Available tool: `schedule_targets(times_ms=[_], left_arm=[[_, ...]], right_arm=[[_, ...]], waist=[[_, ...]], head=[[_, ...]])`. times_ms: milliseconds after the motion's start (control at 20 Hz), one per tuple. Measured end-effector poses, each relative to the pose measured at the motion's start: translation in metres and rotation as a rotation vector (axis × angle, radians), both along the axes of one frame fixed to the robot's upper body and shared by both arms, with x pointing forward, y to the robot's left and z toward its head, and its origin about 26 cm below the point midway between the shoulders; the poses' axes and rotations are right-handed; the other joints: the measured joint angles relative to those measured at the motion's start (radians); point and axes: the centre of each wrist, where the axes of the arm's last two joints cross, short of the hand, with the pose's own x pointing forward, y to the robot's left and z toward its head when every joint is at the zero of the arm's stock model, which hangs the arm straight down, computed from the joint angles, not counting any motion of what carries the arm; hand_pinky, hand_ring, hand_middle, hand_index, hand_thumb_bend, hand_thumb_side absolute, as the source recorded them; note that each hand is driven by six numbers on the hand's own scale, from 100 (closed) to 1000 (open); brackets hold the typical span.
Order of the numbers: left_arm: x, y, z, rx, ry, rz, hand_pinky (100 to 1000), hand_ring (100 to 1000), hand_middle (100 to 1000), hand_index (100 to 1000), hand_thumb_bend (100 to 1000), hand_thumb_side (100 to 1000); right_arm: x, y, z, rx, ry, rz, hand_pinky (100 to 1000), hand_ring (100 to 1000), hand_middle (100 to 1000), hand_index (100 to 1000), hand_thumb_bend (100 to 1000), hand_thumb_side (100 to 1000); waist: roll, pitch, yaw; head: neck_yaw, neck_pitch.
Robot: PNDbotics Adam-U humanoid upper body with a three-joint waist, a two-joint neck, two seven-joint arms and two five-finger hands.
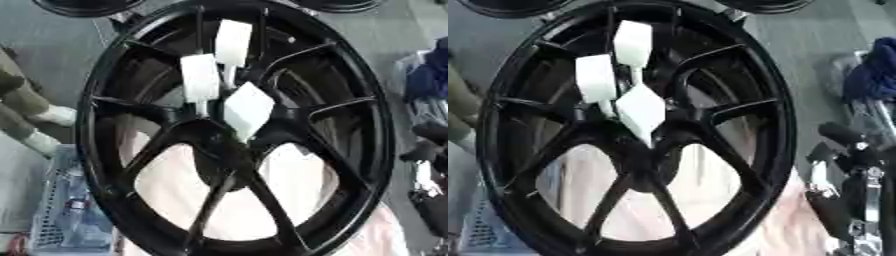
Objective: Pull the pin out of the wheel hub.
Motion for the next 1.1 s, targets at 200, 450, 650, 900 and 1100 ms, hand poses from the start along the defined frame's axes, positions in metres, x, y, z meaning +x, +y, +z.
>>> schedule_targets(times_ms=[200,450,650,900,1100], left_arm=[[0.000,0.000,0.000,0.000,0.000,0.000,885,724,625,739,100,701],[0.000,0.001,0.002,0.013,-0.015,0.003,883,725,626,740,100,684],[0.003,0.006,0.014,0.062,-0.064,0.006,879,726,627,741,100,664],[0.006,0.013,0.034,0.169,-0.147,0.000,871,725,628,743,100,638],[0.008,0.017,0.054,0.274,-0.208,-0.010,863,724,628,743,100,620]], right_arm=[[0.001,0.001,0.001,-0.002,-0.004,0.000,470,762,688,771,100,453],[0.001,0.000,0.002,-0.002,-0.010,-0.027,475,764,693,772,100,437],[0.002,-0.004,0.003,0.008,-0.032,-0.073,510,789,727,782,100,418],[0.002,-0.013,0.007,0.040,-0.078,-0.164,527,807,746,791,100,463],[0.002,-0.020,0.009,0.068,-0.104,-0.223,524,802,742,787,100,486]], waist=[[0.000,0.000,0.001],[0.001,0.000,0.000],[0.007,0.000,0.000],[0.014,0.000,-0.005],[0.020,-0.002,-0.008]], head=[[0.005,0.000],[0.000,0.000],[-0.004,0.000],[-0.005,0.000],[-0.010,0.001]])
